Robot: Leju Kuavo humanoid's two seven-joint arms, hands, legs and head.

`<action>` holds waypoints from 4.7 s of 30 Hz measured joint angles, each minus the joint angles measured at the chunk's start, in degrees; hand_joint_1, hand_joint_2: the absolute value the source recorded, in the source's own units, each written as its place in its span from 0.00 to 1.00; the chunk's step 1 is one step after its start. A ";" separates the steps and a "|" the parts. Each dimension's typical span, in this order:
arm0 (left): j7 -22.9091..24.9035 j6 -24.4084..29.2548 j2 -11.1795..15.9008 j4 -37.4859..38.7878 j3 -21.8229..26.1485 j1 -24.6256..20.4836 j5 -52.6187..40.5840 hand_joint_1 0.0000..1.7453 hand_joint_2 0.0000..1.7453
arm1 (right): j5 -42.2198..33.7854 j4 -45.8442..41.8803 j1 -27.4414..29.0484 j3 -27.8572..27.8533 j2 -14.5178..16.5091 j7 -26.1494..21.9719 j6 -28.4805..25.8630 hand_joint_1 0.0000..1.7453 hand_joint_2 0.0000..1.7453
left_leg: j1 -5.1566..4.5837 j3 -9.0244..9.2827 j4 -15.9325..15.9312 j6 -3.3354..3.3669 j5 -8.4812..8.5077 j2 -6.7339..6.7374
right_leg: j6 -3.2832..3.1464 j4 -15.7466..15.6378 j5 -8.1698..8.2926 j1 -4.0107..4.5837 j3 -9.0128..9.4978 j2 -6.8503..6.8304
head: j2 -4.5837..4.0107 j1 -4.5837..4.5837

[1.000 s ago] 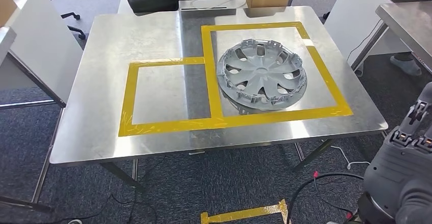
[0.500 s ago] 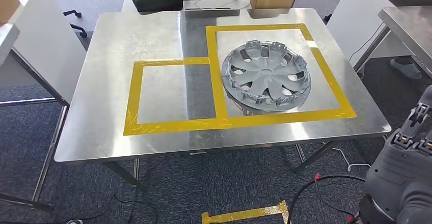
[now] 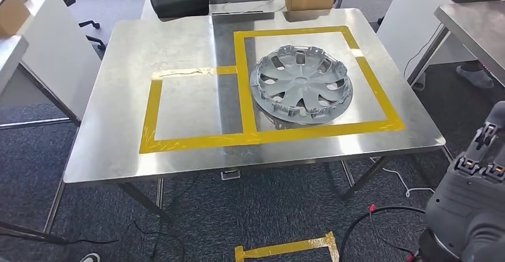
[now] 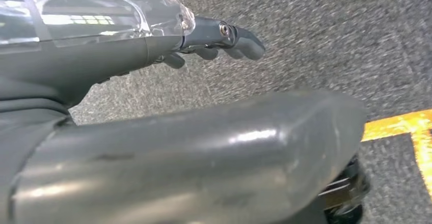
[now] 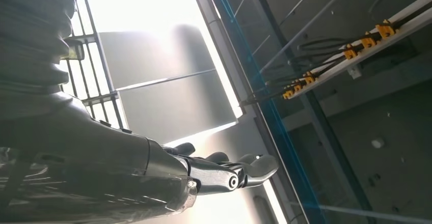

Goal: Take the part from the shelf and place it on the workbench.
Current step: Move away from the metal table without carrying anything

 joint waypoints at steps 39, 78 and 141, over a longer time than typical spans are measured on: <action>-2.03 0.95 -0.53 -0.04 -1.05 -0.33 -3.69 0.00 0.00 | 2.58 0.33 7.92 -9.93 -0.26 0.60 -7.31 0.00 1.00 | 1.26 9.55 -5.07 -1.94 0.76 0.16 | 1.26 1.41 3.59 -0.22 -5.61 -0.18 | -0.01 -1.28; 2.69 -1.36 -3.03 -0.15 -5.20 -1.91 -7.74 0.00 0.00 | -6.14 95.06 -1.33 -28.99 3.94 5.69 2.64 0.00 1.00 | -0.08 5.00 -8.50 2.58 5.14 -0.97 | 3.88 10.79 -3.96 -0.82 -10.25 -0.36 | 0.00 0.86; 0.74 -1.73 -2.38 -0.01 -7.73 -1.45 -10.41 0.00 0.00 | 2.01 129.59 -5.64 -23.05 8.94 24.63 6.80 0.00 0.00 | -0.26 4.41 -6.42 2.98 3.95 -0.58 | 2.81 18.35 -8.80 0.24 -8.66 -0.25 | -0.01 -1.76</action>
